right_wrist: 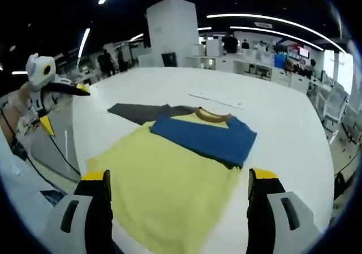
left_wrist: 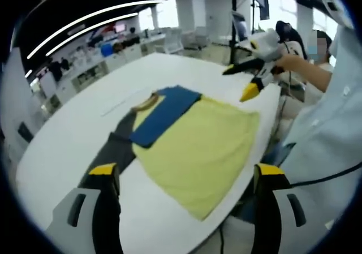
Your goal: Fold the garment on the visible template until the final outline fits inside the template.
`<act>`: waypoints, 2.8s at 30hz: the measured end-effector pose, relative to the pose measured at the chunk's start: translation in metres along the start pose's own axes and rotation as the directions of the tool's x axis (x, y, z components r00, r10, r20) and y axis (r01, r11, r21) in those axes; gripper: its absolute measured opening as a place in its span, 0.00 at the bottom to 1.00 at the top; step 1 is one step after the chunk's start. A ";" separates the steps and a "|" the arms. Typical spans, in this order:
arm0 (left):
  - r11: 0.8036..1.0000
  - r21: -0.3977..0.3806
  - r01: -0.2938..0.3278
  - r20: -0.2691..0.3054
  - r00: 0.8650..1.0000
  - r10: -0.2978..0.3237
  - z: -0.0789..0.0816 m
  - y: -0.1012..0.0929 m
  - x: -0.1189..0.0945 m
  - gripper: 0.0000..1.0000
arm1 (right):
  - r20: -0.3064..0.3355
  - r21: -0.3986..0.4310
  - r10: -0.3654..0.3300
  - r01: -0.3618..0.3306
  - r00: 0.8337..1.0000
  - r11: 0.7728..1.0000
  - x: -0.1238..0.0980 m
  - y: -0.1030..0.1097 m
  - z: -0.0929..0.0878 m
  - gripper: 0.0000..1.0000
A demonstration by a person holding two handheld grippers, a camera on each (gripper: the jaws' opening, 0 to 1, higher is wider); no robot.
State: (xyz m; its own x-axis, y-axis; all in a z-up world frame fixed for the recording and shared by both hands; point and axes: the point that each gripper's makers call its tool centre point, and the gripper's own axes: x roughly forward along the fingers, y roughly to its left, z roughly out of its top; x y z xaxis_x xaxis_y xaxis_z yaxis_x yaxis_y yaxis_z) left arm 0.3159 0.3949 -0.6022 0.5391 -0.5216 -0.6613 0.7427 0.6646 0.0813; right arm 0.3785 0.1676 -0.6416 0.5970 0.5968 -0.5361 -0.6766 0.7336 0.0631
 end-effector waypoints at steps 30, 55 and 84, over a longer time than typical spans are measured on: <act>0.998 -0.032 -0.045 0.016 0.999 0.046 0.005 0.014 -0.003 0.94 | -0.039 -0.029 -0.072 0.071 0.997 0.997 -0.039 -0.009 -0.020 1.00; 0.998 0.044 -0.055 0.058 0.997 0.052 0.034 0.044 -0.012 0.93 | -0.049 -0.061 -0.095 0.092 0.994 0.994 -0.064 -0.009 -0.014 1.00; 0.980 -0.027 -0.198 0.057 0.978 0.199 0.017 0.136 -0.046 0.94 | -0.031 -0.048 -0.093 0.091 0.995 0.995 -0.066 -0.001 -0.005 1.00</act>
State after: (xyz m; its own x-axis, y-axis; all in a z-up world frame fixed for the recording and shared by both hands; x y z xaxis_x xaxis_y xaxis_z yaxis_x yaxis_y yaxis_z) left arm 0.3987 0.4997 -0.5482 0.6981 -0.4085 -0.5880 0.6105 0.7687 0.1907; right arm 0.3374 0.1255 -0.6103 0.6435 0.5155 -0.5659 -0.6391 0.7687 -0.0266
